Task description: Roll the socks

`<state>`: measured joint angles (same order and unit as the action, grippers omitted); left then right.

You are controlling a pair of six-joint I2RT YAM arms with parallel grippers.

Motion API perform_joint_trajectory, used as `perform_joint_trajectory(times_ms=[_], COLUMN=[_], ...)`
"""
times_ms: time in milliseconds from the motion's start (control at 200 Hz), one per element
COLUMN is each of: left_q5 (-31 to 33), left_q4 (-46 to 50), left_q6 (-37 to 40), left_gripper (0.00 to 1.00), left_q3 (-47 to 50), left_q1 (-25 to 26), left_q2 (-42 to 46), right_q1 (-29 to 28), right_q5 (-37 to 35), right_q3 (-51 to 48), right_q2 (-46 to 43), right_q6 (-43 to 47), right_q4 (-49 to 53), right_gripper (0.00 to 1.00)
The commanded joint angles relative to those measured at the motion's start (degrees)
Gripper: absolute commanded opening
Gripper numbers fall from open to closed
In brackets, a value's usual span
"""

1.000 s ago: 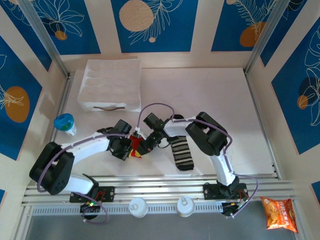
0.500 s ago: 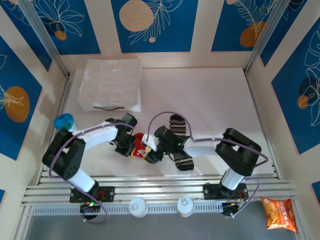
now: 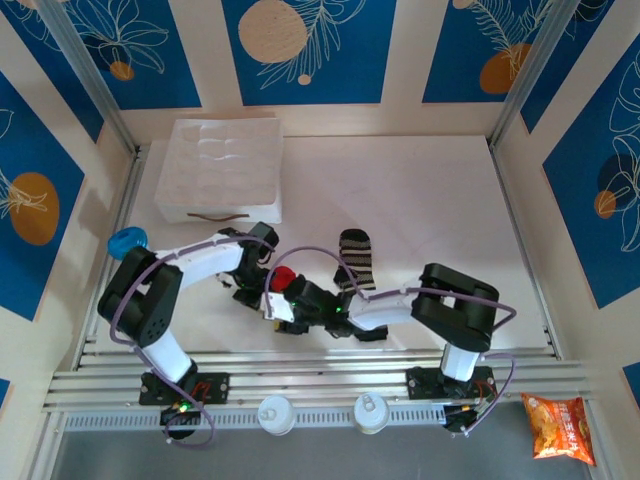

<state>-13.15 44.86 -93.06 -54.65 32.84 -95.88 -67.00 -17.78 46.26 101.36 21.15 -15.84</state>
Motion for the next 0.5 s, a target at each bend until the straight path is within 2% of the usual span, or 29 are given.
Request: perform_joint_trajectory(times_ms=[0, 75, 135, 205, 290, 330, 430, 495], left_q5=[-0.3, -0.4, -0.6, -1.0, 0.2, 1.7, 5.3, 6.7], left_q4=[2.9, 2.8, 2.7, 2.5, 2.3, 2.2, -0.1, -1.7], left_q6=[1.6, 1.9, 2.2, 2.4, 2.1, 1.7, 0.7, 0.3], left_gripper=[0.0, 0.0, 0.0, 0.0, 0.0, 0.12, 0.53, 0.69], left_q3=[1.8, 1.9, 1.7, 1.6, 1.4, 1.3, 1.9, 3.0], left_q1=[-0.5, -0.9, -1.1, -1.3, -1.5, -1.6, -2.3, -3.0], left_q2=[-3.2, -2.9, -2.8, -2.5, -0.2, 1.8, 8.8, 13.0], right_q1=[-0.2, -0.3, -0.3, -0.4, -0.1, 0.3, 2.2, 4.0], right_q5=[-3.4, -3.6, -3.7, -3.5, -2.0, -1.1, 3.1, 7.6], right_q3=[2.6, 2.9, 3.0, 2.7, 2.4, 2.2, 1.5, 1.1], right_q2=[2.3, 3.5, 4.2, 4.5, 4.5, 4.6, 4.3, 4.0], right_q6=[3.5, 3.2, 2.7, 1.9, 0.0, -1.5, -6.5, -10.0], right_q4=[-0.9, -0.3, 0.9, 1.8, 3.0, 3.7, 4.8, 5.6], right_gripper=[0.54, 0.48, 0.34, 0.13, 0.01, 0.0, 0.0, 0.0])
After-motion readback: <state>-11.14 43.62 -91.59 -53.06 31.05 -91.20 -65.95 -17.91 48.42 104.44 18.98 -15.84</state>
